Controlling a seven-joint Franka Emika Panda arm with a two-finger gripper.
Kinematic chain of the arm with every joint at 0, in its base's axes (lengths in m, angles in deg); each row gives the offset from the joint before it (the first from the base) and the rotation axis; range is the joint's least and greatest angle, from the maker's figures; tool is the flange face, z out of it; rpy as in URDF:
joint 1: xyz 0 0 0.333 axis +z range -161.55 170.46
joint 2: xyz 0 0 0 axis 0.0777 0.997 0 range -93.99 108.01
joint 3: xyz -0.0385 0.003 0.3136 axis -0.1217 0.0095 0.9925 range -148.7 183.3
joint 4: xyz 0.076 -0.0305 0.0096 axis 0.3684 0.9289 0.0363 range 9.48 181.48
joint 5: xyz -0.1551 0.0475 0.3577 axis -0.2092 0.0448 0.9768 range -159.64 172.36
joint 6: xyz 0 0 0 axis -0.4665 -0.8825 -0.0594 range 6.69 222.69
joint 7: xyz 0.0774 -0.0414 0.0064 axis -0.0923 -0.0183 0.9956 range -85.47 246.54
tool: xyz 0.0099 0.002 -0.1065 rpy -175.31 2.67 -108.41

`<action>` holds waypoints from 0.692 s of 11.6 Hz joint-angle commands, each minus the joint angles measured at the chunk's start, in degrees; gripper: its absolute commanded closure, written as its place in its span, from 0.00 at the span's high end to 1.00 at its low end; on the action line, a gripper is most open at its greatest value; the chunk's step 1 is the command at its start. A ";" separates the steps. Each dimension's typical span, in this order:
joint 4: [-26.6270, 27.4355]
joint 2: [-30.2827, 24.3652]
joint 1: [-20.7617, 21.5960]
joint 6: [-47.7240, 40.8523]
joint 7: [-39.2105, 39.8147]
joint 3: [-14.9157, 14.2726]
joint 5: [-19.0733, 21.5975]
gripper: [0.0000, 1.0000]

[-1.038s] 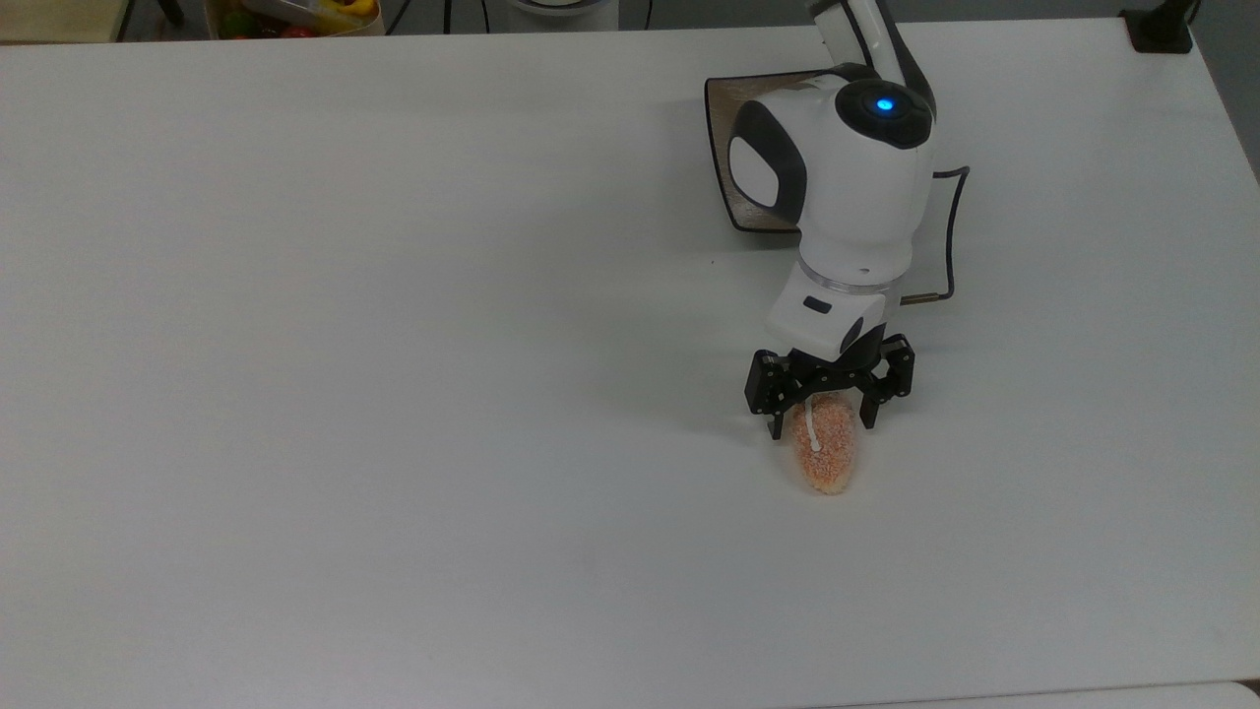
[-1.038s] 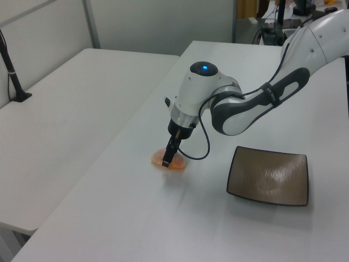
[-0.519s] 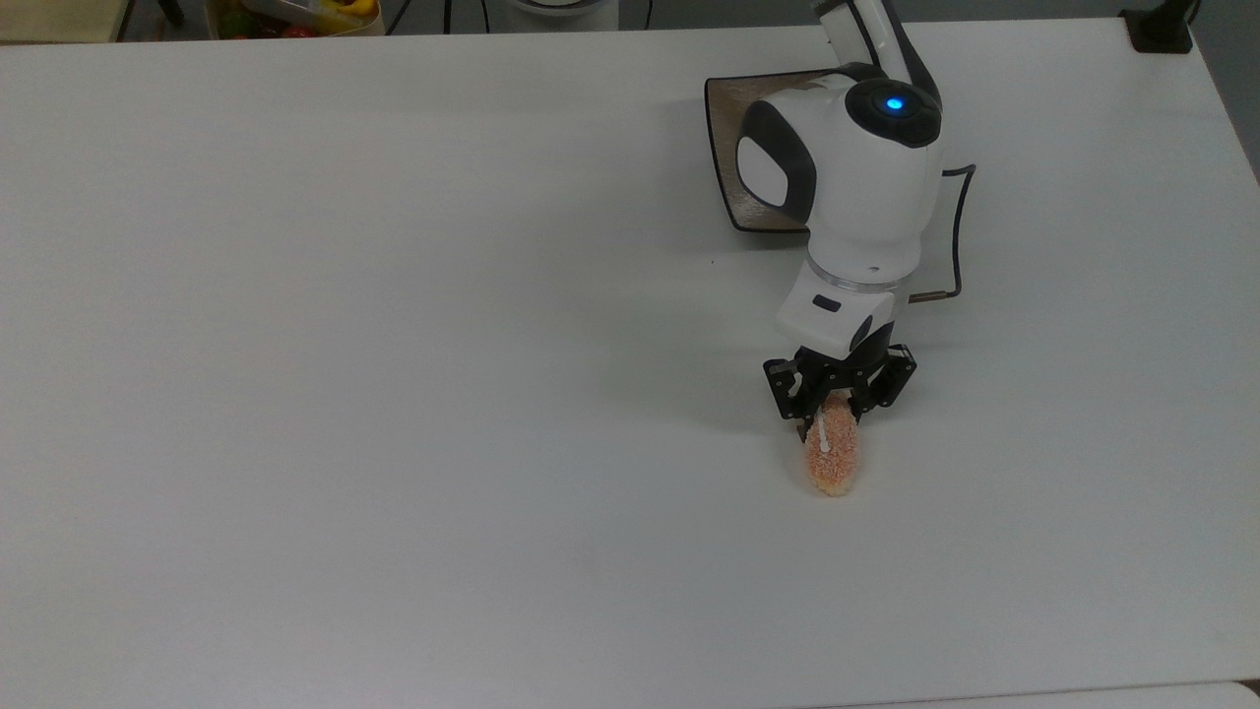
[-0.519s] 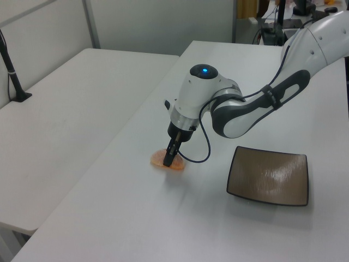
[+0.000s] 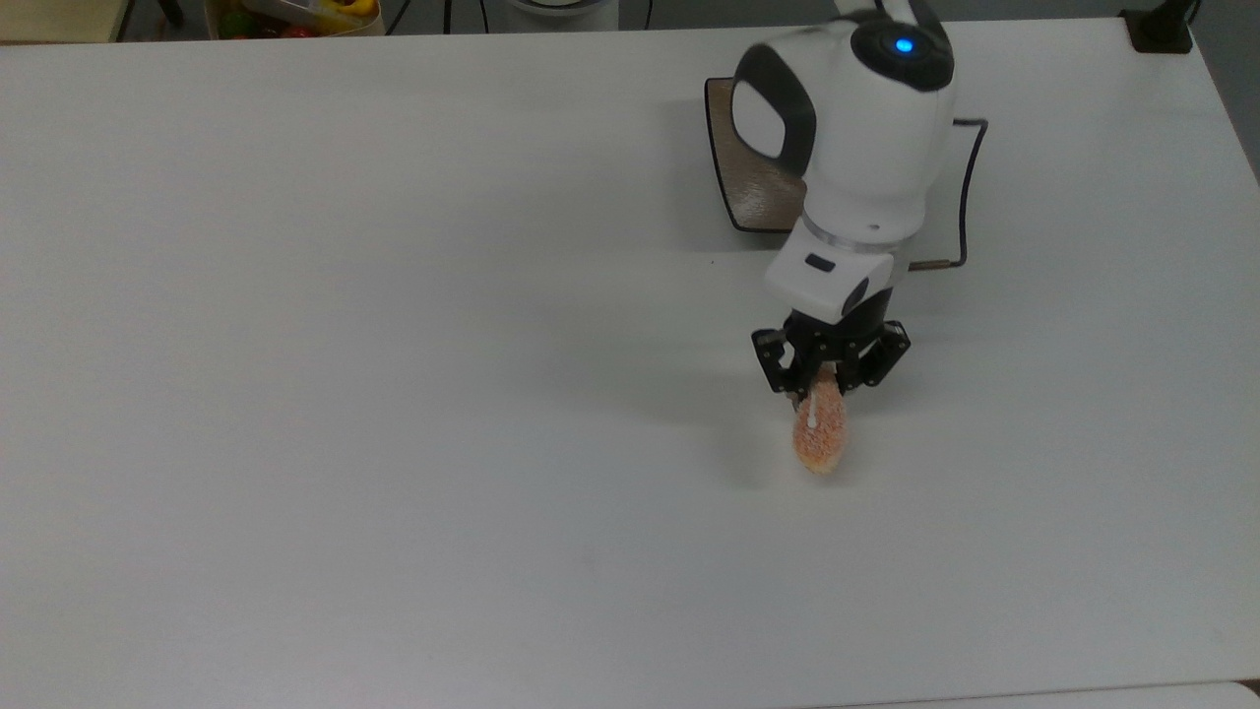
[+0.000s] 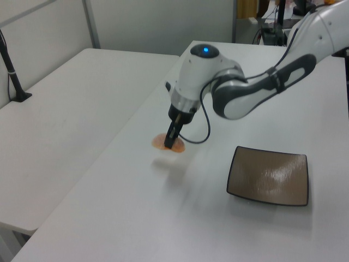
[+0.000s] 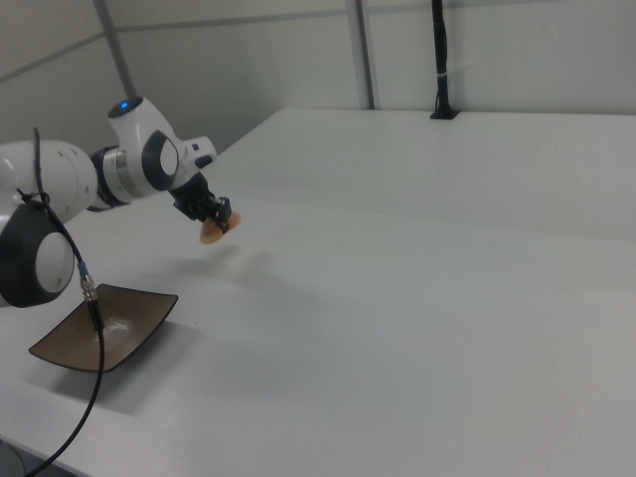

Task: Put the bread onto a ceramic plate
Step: 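Lift the bread roll and carry it toward the brown square plate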

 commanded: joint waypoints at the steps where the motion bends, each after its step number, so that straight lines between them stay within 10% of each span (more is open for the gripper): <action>1: 6.63 -9.82 -0.16 -6.60 -0.65 -0.23 -0.13 0.28; 8: 14.63 -28.81 -1.21 -30.13 4.25 -0.05 8.37 0.28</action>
